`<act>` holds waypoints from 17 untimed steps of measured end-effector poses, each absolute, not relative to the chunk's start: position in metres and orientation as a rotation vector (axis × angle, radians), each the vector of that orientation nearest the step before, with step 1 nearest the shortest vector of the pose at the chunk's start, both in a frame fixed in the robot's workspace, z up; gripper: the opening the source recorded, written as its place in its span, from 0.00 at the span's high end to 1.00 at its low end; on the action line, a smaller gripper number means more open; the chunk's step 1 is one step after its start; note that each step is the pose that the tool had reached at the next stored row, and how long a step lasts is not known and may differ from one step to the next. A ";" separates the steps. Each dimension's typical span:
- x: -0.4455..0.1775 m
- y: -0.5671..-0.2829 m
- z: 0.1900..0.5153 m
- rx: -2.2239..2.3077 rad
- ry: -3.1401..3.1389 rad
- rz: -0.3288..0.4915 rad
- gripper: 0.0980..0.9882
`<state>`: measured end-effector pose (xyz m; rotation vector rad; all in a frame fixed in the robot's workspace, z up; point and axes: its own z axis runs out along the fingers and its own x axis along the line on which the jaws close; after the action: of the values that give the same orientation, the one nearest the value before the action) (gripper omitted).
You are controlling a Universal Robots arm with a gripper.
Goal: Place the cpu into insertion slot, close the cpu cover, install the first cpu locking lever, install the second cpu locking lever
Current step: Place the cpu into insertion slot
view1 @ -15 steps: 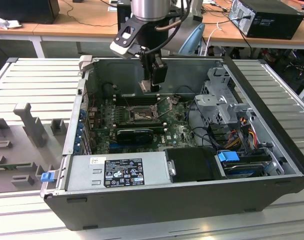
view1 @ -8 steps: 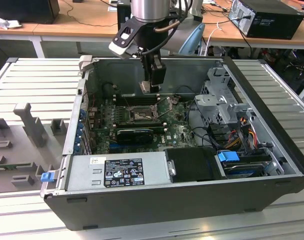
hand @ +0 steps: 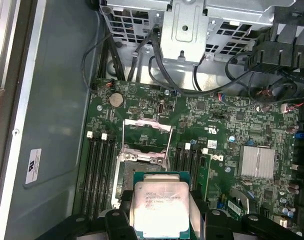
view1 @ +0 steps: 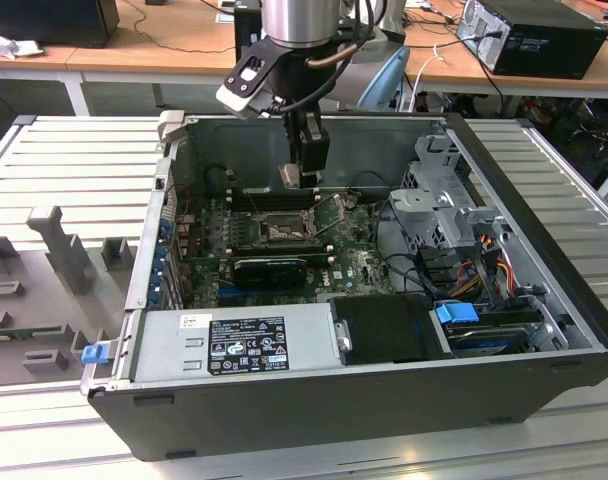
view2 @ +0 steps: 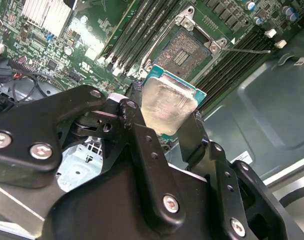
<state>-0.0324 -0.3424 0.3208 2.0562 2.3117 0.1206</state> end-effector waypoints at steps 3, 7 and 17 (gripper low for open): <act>-0.032 -0.342 0.320 2.070 2.299 0.120 0.52; -0.032 -0.342 0.319 2.092 2.278 0.119 0.52; -0.032 -0.342 0.314 2.155 2.215 0.117 0.52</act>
<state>-0.0325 -0.3424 0.3145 2.1552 2.2150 0.1172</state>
